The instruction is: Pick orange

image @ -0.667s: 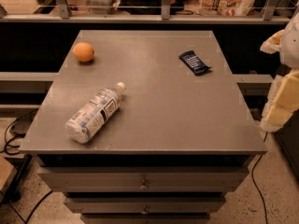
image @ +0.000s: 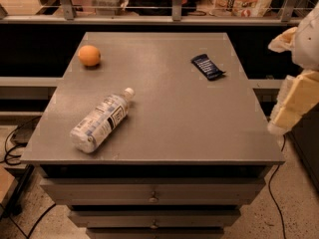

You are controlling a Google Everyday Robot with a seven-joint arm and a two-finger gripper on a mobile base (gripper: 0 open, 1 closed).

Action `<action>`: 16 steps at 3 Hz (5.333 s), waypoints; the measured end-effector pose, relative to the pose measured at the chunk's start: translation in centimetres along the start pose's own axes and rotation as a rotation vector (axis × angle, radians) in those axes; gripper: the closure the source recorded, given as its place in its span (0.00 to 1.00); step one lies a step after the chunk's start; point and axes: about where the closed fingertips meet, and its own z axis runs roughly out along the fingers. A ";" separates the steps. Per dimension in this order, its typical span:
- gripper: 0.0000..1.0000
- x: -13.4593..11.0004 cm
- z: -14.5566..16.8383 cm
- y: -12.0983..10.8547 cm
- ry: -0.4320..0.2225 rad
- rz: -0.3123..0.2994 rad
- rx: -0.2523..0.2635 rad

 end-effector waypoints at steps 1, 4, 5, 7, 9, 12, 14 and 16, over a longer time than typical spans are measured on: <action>0.00 -3.0 1.2 -0.9 -0.157 -0.028 -0.006; 0.00 -14.9 8.7 -4.0 -0.541 0.006 -0.099; 0.00 -19.9 12.3 -4.9 -0.609 0.038 -0.150; 0.00 -22.2 12.8 -6.4 -0.633 0.045 -0.097; 0.00 -29.4 16.2 -11.8 -0.754 0.122 -0.013; 0.00 -38.2 24.5 -15.3 -0.857 0.153 -0.122; 0.00 -42.9 29.2 -14.7 -0.896 0.117 -0.215; 0.41 -43.7 31.0 -15.0 -0.946 0.161 -0.230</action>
Offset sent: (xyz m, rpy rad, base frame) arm 0.0693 0.1131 -0.0089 0.4969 -0.0984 0.1822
